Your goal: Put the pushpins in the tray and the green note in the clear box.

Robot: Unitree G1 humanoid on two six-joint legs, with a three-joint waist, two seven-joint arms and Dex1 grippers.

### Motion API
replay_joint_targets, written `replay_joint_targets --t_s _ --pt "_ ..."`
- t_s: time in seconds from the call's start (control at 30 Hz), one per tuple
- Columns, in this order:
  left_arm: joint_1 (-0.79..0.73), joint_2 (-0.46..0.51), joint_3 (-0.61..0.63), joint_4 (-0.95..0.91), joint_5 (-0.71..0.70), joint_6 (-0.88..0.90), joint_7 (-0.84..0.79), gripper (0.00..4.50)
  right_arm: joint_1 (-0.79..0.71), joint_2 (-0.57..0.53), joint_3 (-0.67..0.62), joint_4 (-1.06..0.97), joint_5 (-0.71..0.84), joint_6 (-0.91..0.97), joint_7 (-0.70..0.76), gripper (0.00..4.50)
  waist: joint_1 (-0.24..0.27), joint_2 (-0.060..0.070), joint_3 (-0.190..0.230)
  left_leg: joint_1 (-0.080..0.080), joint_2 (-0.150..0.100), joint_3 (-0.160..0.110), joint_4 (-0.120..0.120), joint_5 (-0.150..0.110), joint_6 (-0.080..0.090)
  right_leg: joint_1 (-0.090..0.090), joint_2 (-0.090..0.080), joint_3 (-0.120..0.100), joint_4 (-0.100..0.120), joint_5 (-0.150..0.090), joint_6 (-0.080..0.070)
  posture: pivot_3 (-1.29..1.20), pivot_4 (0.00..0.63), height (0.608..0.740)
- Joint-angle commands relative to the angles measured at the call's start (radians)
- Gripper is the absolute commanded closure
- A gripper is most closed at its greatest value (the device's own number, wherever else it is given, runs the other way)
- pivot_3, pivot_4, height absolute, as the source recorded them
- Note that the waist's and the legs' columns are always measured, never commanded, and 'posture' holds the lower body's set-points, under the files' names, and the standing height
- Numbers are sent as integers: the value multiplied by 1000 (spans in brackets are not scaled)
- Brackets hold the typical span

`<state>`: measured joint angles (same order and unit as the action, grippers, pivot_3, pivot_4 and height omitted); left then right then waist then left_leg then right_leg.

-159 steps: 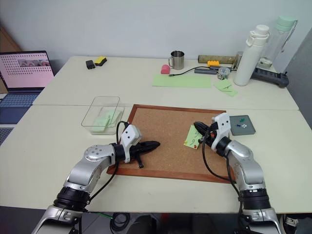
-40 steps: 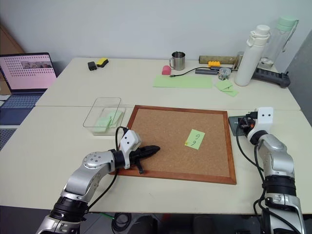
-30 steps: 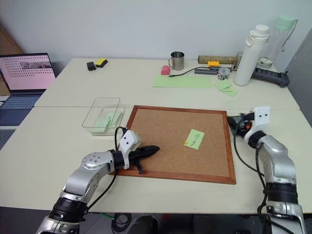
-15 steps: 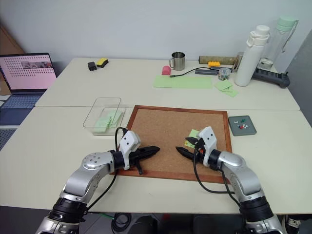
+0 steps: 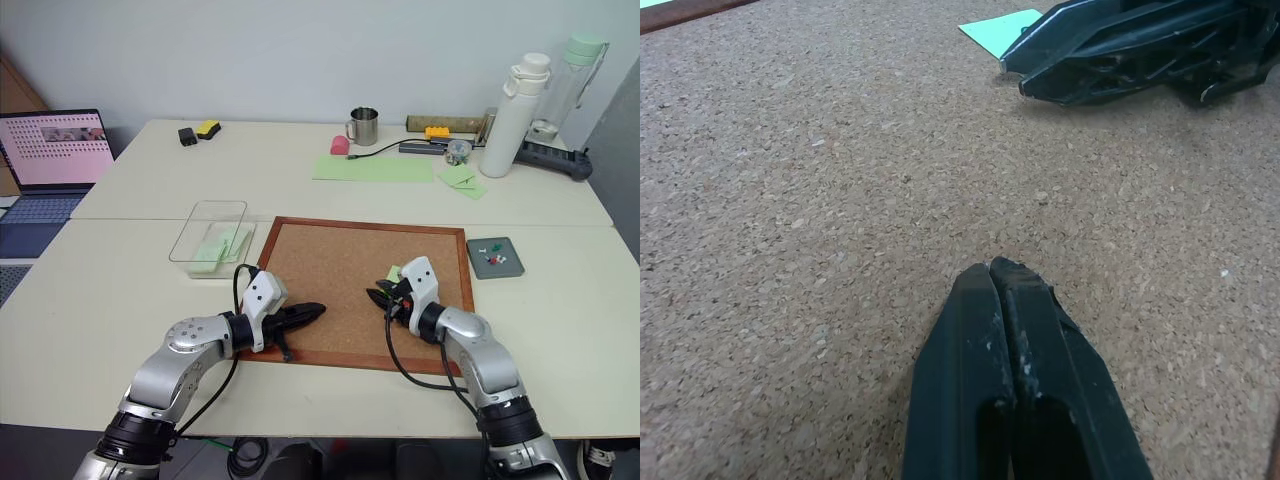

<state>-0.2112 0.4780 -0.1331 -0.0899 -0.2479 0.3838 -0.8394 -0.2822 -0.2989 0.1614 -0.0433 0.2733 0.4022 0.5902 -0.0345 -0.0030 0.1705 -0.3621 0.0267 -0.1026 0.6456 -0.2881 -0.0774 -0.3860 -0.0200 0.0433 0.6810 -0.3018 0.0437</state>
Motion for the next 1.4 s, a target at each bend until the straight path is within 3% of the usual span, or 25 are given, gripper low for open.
replay_joint_targets --t_s 0.03,0.4,0.5,0.6,0.73,0.8,0.93,1.1,1.4 --pt "26 11 -20 7 10 26 -1 4500 22 -30 6 -7 -43 -38 10 4441 0 0 0 0 0 0 0 0 0 0 0 0 0 0 0 0 150 740" --pt "17 12 -23 29 12 19 -5 4500 -39 -76 -85 -218 34 -14 17 4441 2 0 0 -1 0 0 0 0 0 -1 0 0 0 0 0 0 150 740" --pt "4 2 -14 30 -11 32 -13 4500 -31 -148 -42 -233 -32 -48 69 4441 1 -1 0 0 0 -1 0 0 0 0 0 0 0 0 0 0 150 740" --pt "-33 -30 51 7 -130 126 -18 4086 -26 -210 8 -222 -99 -115 111 4500 2 -1 0 0 0 -1 0 0 0 0 0 -1 0 0 0 0 150 740" --pt "-175 -87 237 -6 -434 416 30 3303 -48 -282 71 -199 -194 -242 181 4500 2 -4 2 -2 0 -2 1 0 0 -1 0 -2 1 0 0 0 150 740" --pt "-216 -73 271 -11 -519 515 18 2905 -61 -304 90 -190 -219 -298 213 4500 0 -7 4 -3 0 -3 2 0 0 -1 0 -3 1 0 0 0 150 740" --pt "-274 -76 318 9 -642 661 39 2165 -90 -322 127 -185 -265 -395 257 4500 -8 -7 4 -2 0 -2 1 0 0 -1 0 -2 -1 0 0 0 150 740" --pt "-314 -98 318 44 -699 771 91 1187 -137 -314 159 -199 -302 -455 291 4500 -9 -8 5 -3 0 -3 1 0 -1 -1 0 -2 0 0 0 0 150 740" --pt "-344 -144 287 69 -709 793 114 1187 -178 -274 193 -267 -328 -472 313 4500 -6 -9 5 -3 0 -3 1 3 -5 -1 0 -2 0 0 0 0 150 740"
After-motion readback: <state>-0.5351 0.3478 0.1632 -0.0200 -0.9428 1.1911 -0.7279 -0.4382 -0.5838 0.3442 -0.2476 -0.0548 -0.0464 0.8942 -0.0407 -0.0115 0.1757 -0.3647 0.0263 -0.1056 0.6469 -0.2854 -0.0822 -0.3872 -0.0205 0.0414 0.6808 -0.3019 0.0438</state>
